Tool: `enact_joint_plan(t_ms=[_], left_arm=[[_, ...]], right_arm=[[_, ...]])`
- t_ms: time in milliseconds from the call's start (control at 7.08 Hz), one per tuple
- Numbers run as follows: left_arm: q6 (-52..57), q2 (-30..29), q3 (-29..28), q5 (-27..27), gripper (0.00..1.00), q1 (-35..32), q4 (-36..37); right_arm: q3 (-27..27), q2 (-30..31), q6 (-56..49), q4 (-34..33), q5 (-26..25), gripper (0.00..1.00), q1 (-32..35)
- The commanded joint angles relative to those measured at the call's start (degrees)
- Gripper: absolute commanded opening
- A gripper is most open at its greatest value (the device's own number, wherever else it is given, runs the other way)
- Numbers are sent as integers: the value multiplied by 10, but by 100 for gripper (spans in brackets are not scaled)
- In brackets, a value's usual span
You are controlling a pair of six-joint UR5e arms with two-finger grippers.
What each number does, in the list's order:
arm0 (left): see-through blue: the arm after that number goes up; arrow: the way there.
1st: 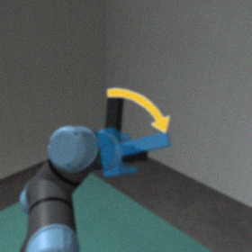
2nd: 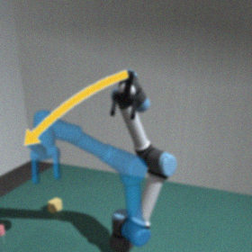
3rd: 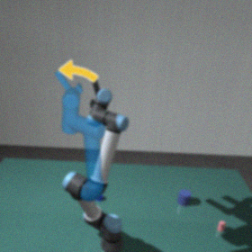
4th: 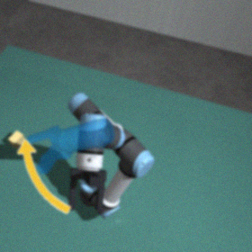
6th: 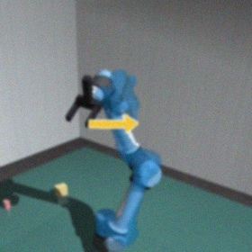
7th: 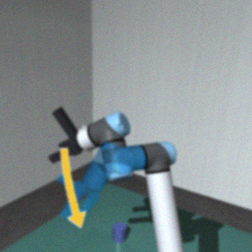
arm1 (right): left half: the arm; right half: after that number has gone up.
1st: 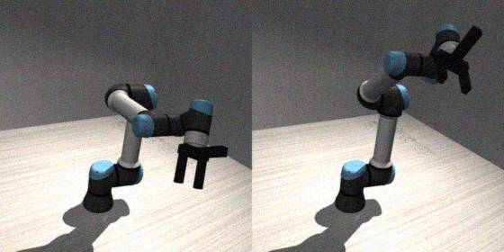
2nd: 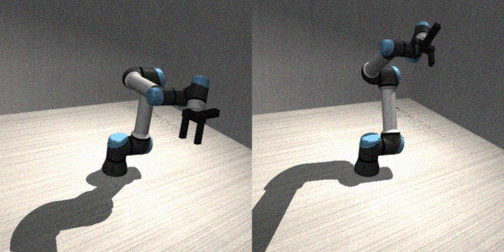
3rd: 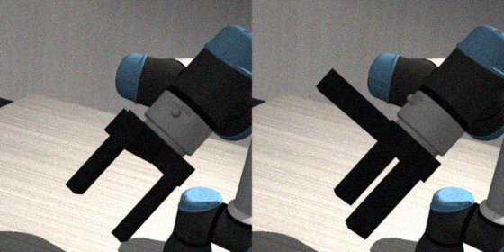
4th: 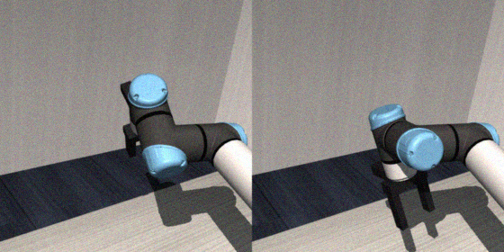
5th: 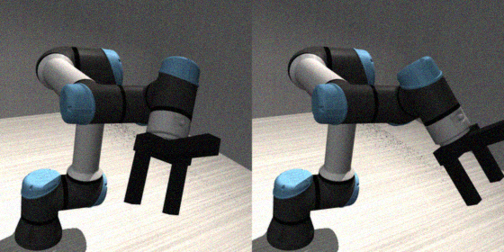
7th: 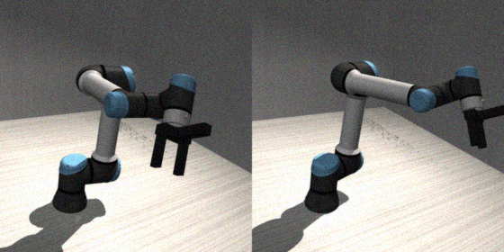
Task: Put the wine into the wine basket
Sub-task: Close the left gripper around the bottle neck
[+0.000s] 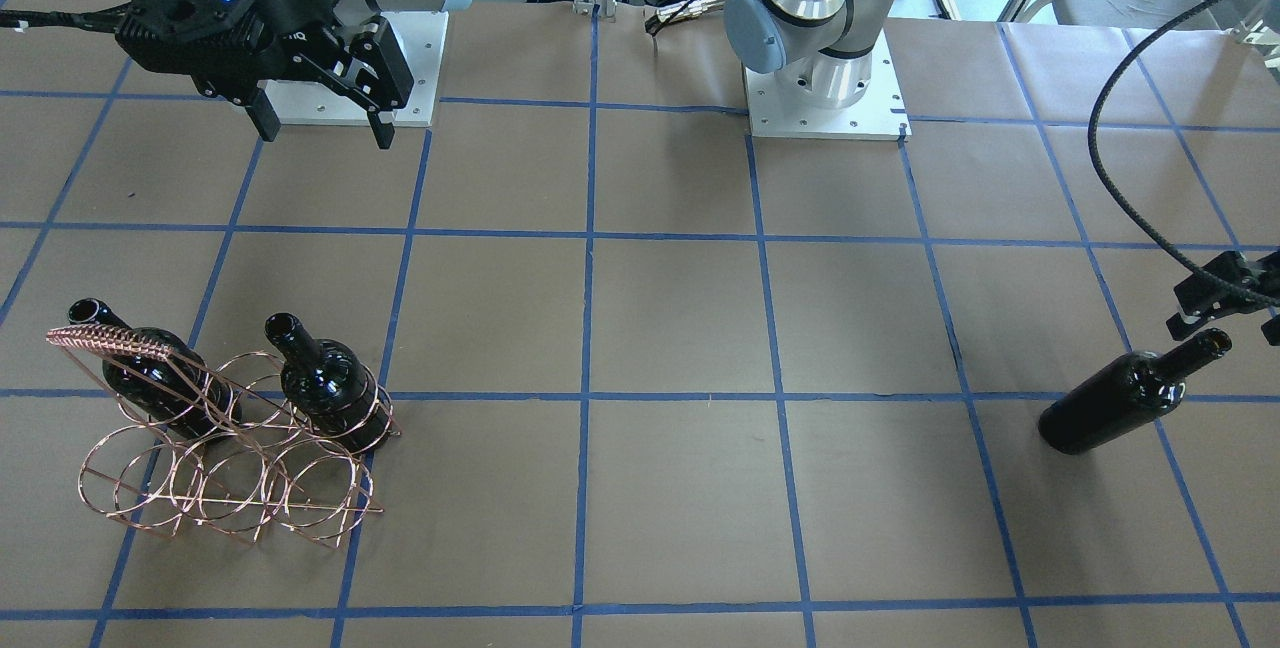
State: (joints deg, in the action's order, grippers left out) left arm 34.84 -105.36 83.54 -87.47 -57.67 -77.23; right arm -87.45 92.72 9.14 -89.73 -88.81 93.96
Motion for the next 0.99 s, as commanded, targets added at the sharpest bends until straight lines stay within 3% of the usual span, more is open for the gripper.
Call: enact_joint_plan(t_ms=[0,282,424,847], left_arm=[[7,-24,0,-7,100,1,9],[7,-34,-1,-7,91,2,9],[7,-36,0,-8,82,2,9],[7,-42,0,-8,75,2,11]], right_arm=[[0,0,0,1,0,100,0],[0,0,0,0,0,100,0],[0,0,0,1,0,100,0],[0,0,0,0,0,100,0]])
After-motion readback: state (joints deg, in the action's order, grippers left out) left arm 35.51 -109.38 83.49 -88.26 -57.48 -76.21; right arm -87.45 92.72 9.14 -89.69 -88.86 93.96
